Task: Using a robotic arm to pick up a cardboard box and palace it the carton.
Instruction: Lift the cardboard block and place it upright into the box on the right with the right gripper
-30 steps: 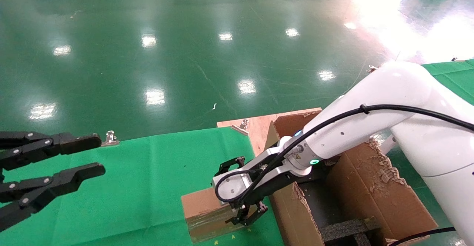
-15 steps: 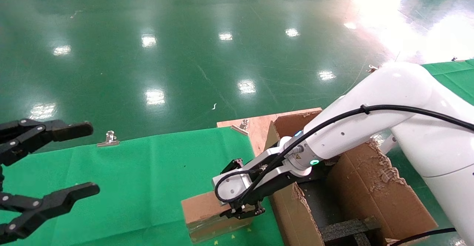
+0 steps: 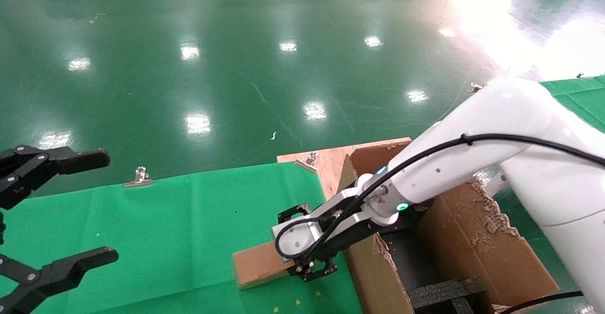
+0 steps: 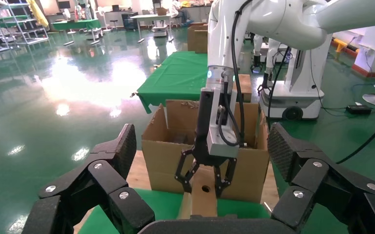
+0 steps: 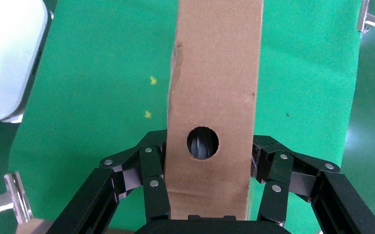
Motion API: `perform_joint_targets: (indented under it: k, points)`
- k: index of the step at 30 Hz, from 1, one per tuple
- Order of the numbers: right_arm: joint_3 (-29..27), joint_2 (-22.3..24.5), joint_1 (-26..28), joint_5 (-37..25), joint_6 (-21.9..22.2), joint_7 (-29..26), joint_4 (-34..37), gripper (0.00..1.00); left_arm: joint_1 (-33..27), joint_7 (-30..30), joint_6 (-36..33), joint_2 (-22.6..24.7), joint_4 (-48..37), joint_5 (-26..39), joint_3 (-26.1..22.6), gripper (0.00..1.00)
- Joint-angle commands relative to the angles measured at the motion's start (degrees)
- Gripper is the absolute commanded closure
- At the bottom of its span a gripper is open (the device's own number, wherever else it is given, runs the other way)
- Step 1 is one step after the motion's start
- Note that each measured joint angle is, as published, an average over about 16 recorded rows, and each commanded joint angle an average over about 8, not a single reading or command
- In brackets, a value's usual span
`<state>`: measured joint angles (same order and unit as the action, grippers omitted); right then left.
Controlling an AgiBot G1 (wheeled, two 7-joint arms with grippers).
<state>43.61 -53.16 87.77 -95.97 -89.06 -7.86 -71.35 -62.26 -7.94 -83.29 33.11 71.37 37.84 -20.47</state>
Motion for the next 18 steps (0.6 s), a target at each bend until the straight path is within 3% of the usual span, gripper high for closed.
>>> perform_joint_targets:
  k: [1,9,18]
  points:
    - [-0.27,0.12,0.59,0.12,-0.23,0.00,0.15,1.00,0.00,0.00,0.00,0.00,0.00,0.00,0.00,0.00]
    - [0.61,3.59,12.51,4.66,-1.95,3.69,5.27,1.00,0.00,0.00,0.00,0.00,0.00,0.00,0.00,0.00]
    - [6.61,7.18,24.38,11.18,-2.14,6.84,11.53,1.00,0.00,0.00,0.00,0.00,0.00,0.00,0.00,0.00]
